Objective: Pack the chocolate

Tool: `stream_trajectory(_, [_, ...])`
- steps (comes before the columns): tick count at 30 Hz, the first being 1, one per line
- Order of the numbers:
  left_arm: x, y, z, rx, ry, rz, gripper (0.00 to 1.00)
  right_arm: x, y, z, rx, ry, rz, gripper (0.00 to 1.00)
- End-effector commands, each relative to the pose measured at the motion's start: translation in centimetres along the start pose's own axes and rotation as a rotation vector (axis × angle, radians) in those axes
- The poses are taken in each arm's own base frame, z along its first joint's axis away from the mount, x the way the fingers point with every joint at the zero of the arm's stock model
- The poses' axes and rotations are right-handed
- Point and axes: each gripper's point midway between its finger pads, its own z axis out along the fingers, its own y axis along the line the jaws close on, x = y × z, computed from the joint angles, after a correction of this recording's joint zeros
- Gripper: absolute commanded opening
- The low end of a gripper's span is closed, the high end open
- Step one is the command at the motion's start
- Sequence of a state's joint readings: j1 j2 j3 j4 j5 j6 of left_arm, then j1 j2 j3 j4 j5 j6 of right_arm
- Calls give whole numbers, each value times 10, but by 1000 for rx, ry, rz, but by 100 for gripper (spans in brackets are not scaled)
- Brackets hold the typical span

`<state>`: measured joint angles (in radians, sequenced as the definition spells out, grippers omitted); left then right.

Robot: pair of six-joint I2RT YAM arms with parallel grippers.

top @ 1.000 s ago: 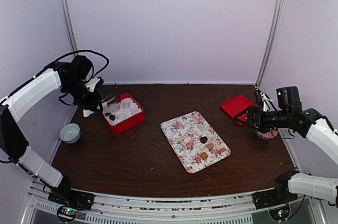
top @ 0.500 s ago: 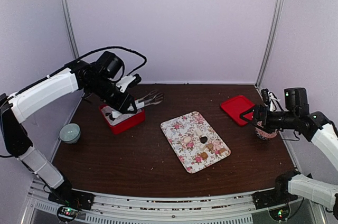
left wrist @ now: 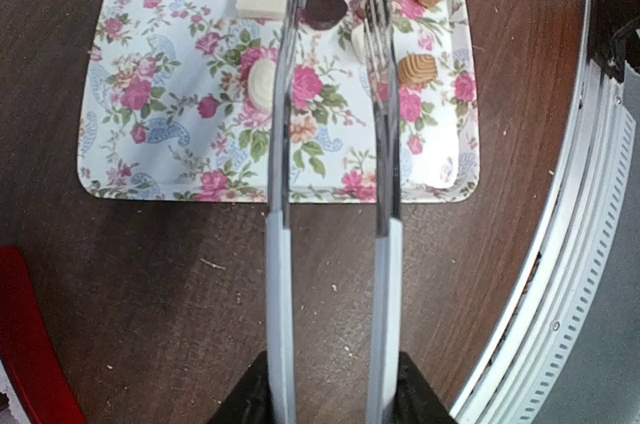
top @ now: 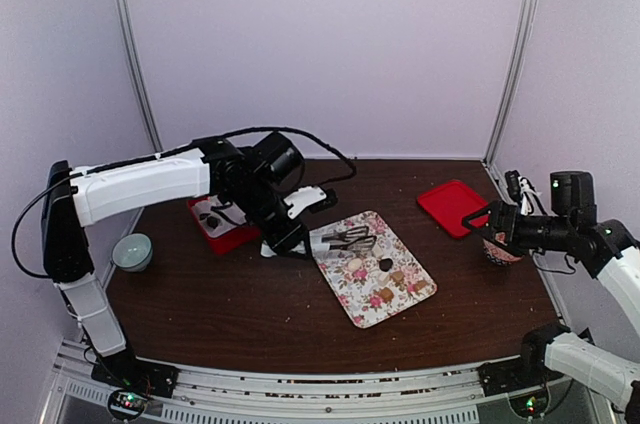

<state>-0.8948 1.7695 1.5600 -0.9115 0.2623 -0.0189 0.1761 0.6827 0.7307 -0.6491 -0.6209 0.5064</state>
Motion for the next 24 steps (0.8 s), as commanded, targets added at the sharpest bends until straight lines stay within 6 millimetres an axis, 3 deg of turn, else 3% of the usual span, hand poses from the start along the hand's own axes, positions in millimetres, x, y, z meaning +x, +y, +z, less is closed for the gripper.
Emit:
stream_trajectory(1, [-13, -6, 12, 6, -26, 92, 35, 5, -4, -2, 6, -5, 31, 100])
stream_trajectory(11, [-18, -5, 42, -33, 25, 157, 33, 10, -5, -5, 4, -6, 42, 100])
stream_trajectory(18, [-19, 5, 55, -70, 47, 156, 33, 10, -4, -6, 2, -1, 39, 100])
stream_trajectory(24, [-19, 3, 66, -48, 60, 163, 34, 11, -4, -6, 3, 3, 39, 100])
